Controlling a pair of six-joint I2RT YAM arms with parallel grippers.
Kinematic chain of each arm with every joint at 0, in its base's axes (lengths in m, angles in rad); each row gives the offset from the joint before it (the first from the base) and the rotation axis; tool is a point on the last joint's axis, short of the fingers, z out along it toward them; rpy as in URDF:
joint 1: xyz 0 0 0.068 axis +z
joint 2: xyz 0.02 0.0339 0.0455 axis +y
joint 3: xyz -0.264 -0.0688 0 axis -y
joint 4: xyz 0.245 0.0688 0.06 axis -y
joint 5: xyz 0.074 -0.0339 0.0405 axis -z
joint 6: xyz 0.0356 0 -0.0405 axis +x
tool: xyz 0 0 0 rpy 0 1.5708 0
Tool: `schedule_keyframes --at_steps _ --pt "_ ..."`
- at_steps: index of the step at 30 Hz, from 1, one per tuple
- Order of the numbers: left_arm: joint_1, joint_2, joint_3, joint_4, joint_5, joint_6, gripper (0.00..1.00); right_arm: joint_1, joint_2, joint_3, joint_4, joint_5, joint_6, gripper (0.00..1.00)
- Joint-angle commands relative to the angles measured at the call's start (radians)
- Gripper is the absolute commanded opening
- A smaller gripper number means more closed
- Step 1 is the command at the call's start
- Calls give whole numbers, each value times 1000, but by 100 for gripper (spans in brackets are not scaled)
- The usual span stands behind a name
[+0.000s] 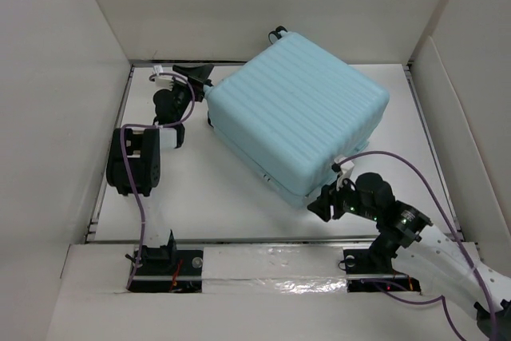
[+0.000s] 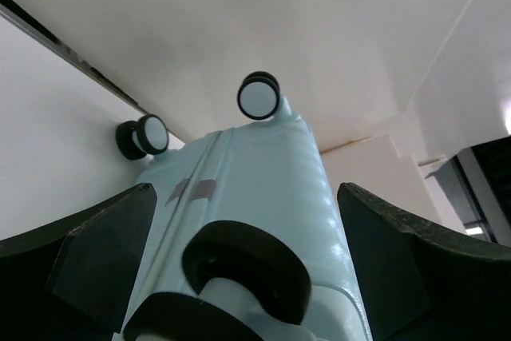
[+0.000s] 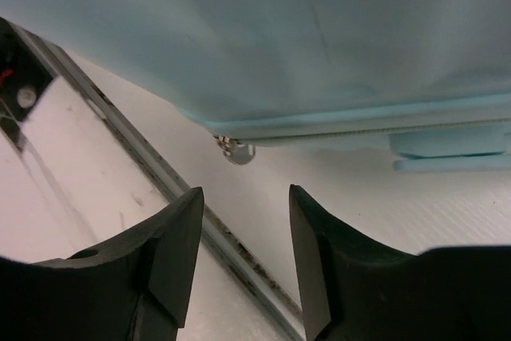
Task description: Pack the luggage
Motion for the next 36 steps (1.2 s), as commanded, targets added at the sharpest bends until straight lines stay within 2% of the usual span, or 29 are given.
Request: schedule_keyframes --at_steps 1,4,11,14,15,16,17,18,19,20,24,27,28,32,36 --pt "17 -91 33 -70 -15 130 98 8 -3 -66 163 21 35 58" --pt "59 -152 53 -261 -80 230 99 17 -26 -139 292 24 61 68" --pt "120 -229 -48 -274 -134 124 98 37 -55 -230 492 117 108 69" --pt "111 -324 -227 -120 -196 78 75 47 -53 -240 527 166 112 67" --pt "84 -353 -270 -98 -212 81 63 60 -53 -238 533 178 108 66" --pt "65 -385 -346 -90 -250 93 38 61 -50 -238 544 192 106 66" --pt "39 -448 -382 -96 -276 130 26 73 -47 -238 549 200 105 65" --pt "13 -477 -420 -97 -304 150 19 83 -46 -240 555 202 106 64" --pt "-49 -508 -490 -108 -360 174 7 84 -44 -244 572 206 106 63" --pt "-85 -564 -522 -120 -406 196 3 93 -37 -246 582 229 106 62" --pt "-260 -663 -658 -166 -520 338 0 111 -20 -258 610 254 120 49" --pt "-427 -717 -741 -199 -584 423 0 120 -35 -275 622 289 138 42" --pt "-520 -727 -763 -215 -618 465 0 131 -40 -287 642 298 147 39" --pt "-688 -718 -780 -226 -644 539 0 131 -52 -299 691 295 172 34" --pt "-792 -683 -778 -206 -644 584 0 131 -41 -298 731 289 187 26"
